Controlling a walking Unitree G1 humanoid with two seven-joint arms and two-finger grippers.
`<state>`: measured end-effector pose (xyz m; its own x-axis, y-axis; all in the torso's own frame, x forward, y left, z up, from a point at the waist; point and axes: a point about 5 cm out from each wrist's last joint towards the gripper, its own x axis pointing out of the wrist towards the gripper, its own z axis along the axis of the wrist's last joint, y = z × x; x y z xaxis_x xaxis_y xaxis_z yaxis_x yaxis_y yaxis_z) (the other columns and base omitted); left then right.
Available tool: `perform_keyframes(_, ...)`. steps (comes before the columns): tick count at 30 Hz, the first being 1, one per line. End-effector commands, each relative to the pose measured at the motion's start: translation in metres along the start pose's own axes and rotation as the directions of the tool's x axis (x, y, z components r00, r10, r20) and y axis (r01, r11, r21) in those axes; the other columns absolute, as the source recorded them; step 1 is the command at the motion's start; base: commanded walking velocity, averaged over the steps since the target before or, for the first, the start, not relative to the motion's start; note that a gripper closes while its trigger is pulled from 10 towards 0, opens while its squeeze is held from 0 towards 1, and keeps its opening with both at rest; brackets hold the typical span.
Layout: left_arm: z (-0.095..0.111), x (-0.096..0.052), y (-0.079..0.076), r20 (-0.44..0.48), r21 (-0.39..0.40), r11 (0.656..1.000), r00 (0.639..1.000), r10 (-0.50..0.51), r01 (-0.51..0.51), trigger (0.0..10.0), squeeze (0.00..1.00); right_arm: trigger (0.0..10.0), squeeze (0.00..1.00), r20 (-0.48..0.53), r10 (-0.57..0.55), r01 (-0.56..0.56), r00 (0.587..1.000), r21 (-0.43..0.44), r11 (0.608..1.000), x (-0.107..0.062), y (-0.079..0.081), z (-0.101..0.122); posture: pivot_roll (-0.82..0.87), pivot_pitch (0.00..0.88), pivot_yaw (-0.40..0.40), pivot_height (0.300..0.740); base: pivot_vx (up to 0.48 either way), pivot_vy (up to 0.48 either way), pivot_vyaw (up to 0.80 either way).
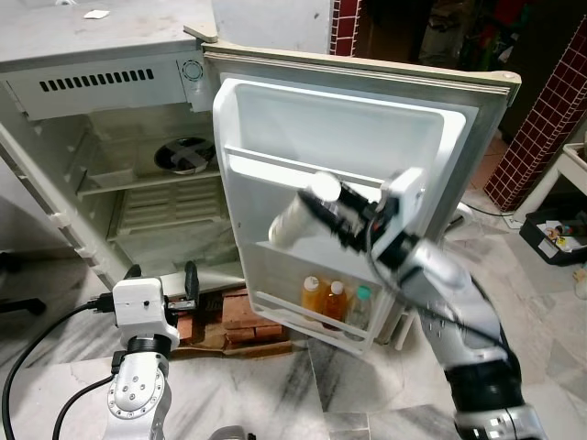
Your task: Restocking fridge
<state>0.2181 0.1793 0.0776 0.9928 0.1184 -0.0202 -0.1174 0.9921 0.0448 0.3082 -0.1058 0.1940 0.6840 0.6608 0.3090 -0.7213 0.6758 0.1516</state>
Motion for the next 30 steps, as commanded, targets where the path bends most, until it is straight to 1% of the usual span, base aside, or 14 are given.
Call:
perform_keyframes(1, -0.001, 0.002, 0.002, -0.008, 0.018, 1.000, 1.000, 0.001, -0.001, 10.0, 0.00, 10.0, 0.00, 0.110, -0.021, 0.025, 0.994, -0.030, 0.999, 0.007, -0.002, 0.027, 0.02, 0.022, 0.035, 0.740, 0.000, 0.000, 0.00)
perform_keyframes(3, -0.001, 0.002, 0.001, -0.008, 0.018, 1.000, 1.000, 0.001, -0.001, 10.0, 0.00, 10.0, 0.00, 0.113, -0.024, 0.029, 0.993, -0.041, 0.999, 0.008, -0.002, 0.028, 0.02, 0.022, 0.035, 0.740, 0.000, 0.000, 0.00)
perform_keyframes(7, 0.000, 0.004, 0.001, -0.004, 0.018, 1.000, 1.000, -0.003, 0.003, 10.0, 0.00, 10.0, 0.00, 0.158, -0.098, 0.111, 0.982, -0.072, 0.991, 0.008, -0.010, 0.039, 0.02, 0.017, 0.037, 0.740, 0.000, 0.000, 0.00)
perform_keyframes(8, 0.000, 0.005, 0.001, -0.002, 0.019, 1.000, 1.000, -0.005, 0.005, 10.0, 0.00, 10.0, 0.00, 0.178, -0.144, 0.159, 0.973, -0.075, 0.984, 0.008, -0.015, 0.044, 0.02, 0.016, 0.036, 0.740, 0.000, 0.000, 0.00)
perform_keyframes(9, 0.000, 0.005, 0.001, -0.002, 0.019, 1.000, 1.000, -0.005, 0.005, 10.0, 0.00, 10.0, 0.00, 0.178, -0.144, 0.159, 0.973, -0.075, 0.984, 0.008, -0.015, 0.044, 0.02, 0.016, 0.036, 0.740, 0.000, 0.000, 0.00)
perform_keyframes(14, 0.000, 0.006, 0.001, -0.002, 0.021, 1.000, 1.000, -0.008, 0.008, 10.0, 0.00, 10.0, 0.00, 0.202, -0.238, 0.267, 0.950, -0.128, 0.955, 0.004, -0.027, 0.052, 0.01, 0.015, 0.038, 0.740, 0.000, 0.000, 0.00)
perform_keyframes(20, -0.001, 0.006, -0.001, -0.003, 0.020, 1.000, 1.000, -0.010, 0.010, 10.0, 0.00, 10.0, 0.00, 0.208, -0.304, 0.341, 0.930, -0.174, 0.924, -0.002, -0.037, 0.055, 0.01, 0.015, 0.039, 0.740, 0.000, 0.000, 0.00)
perform_keyframes(22, -0.001, 0.006, -0.002, -0.003, 0.019, 1.000, 1.000, -0.012, 0.012, 10.0, 0.00, 10.0, 0.00, 0.193, -0.342, 0.383, 0.920, -0.249, 0.889, -0.009, -0.044, 0.056, 0.01, 0.017, 0.040, 0.740, 0.000, 0.000, 0.00)
perform_keyframes(23, -0.001, 0.006, -0.002, -0.003, 0.019, 1.000, 1.000, -0.012, 0.012, 10.0, 0.00, 10.0, 0.00, 0.193, -0.342, 0.383, 0.920, -0.249, 0.889, -0.009, -0.044, 0.056, 0.01, 0.017, 0.040, 0.740, 0.000, 0.000, 0.00)
perform_keyframes(24, -0.001, 0.006, -0.002, -0.004, 0.019, 1.000, 1.000, -0.012, 0.012, 10.0, 0.00, 10.0, 0.00, 0.174, -0.364, 0.401, 0.915, -0.296, 0.867, -0.014, -0.047, 0.055, 0.00, 0.020, 0.042, 0.740, 0.000, 0.000, 0.00)
perform_keyframes(25, -0.001, 0.006, -0.002, -0.004, 0.019, 1.000, 1.000, -0.012, 0.012, 10.0, 0.00, 10.0, 0.00, 0.174, -0.364, 0.401, 0.915, -0.296, 0.867, -0.014, -0.047, 0.055, 0.00, 0.020, 0.042, 0.740, 0.000, 0.000, 0.00)
perform_keyframes(27, -0.001, 0.006, -0.002, -0.005, 0.020, 1.000, 1.000, -0.014, 0.014, 10.0, 0.00, 10.0, 0.00, 0.149, -0.428, 0.450, 0.892, -0.395, 0.801, -0.023, -0.056, 0.055, 0.00, 0.019, 0.042, 0.740, 0.000, 0.000, 0.00)
perform_keyframes(29, -0.002, 0.006, -0.003, -0.007, 0.020, 1.000, 1.000, -0.017, 0.017, 10.0, 0.00, 10.0, 0.00, 0.146, -0.491, 0.502, 0.859, -0.430, 0.750, -0.029, -0.067, 0.058, -0.01, 0.025, 0.044, 0.740, 0.000, 0.000, 0.00)
perform_keyframes(30, -0.002, 0.006, -0.003, -0.008, 0.020, 1.000, 1.000, -0.018, 0.018, 10.0, 0.00, 10.0, 0.00, 0.147, -0.507, 0.515, 0.850, -0.437, 0.737, -0.031, -0.070, 0.059, -0.01, 0.025, 0.044, 0.740, 0.000, 0.000, 0.00)
